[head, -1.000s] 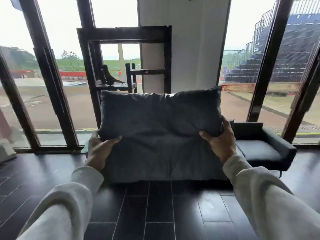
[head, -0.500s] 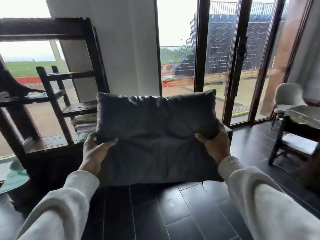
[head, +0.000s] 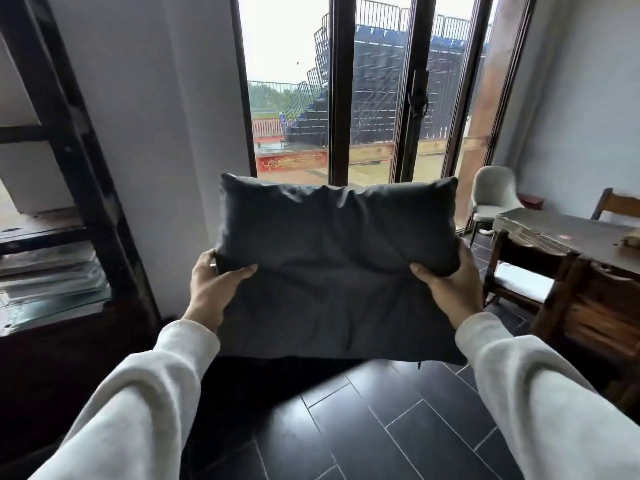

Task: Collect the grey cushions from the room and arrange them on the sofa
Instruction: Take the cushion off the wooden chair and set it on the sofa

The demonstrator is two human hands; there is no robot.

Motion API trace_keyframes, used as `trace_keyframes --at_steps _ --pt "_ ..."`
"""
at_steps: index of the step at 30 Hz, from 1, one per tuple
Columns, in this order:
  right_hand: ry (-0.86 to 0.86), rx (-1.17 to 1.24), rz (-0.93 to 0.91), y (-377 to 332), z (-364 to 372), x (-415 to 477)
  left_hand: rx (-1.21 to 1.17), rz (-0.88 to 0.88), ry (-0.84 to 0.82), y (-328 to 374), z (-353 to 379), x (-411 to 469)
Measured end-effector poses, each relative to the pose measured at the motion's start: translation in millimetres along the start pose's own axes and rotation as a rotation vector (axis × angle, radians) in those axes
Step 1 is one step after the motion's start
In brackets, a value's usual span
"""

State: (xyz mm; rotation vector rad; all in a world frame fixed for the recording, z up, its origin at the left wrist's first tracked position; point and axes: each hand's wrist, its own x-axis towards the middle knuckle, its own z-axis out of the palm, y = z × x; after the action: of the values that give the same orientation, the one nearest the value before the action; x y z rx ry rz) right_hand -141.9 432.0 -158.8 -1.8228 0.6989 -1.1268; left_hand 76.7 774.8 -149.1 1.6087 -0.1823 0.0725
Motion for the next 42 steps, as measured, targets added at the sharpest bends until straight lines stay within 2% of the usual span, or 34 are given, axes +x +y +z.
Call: trace_keyframes --at_steps 8,15,22,34,42 --pt "0.110 -0.006 -0.042 17.9 61.7 120.2 -0.008 0.044 -0.122 7.6 89.9 153.4" --pt "0.132 -0.031 -0.036 47.3 96.8 200.8 -0.054 0.002 -0.169 -15.7 163.0 233.2" --pt "0.136 -0.002 -0.013 107.8 120.6 296.4 -0.012 0.026 -0.168 -34.6 256.8 303.3" --pt "0.096 0.015 0.037 227.3 154.6 529.4 0.027 0.037 -0.098 -48.5 462.4 426.3" --pt "0.051 0.010 0.044 283.2 197.2 645.2 0.043 0.022 -0.041 -63.6 551.4 501.2"
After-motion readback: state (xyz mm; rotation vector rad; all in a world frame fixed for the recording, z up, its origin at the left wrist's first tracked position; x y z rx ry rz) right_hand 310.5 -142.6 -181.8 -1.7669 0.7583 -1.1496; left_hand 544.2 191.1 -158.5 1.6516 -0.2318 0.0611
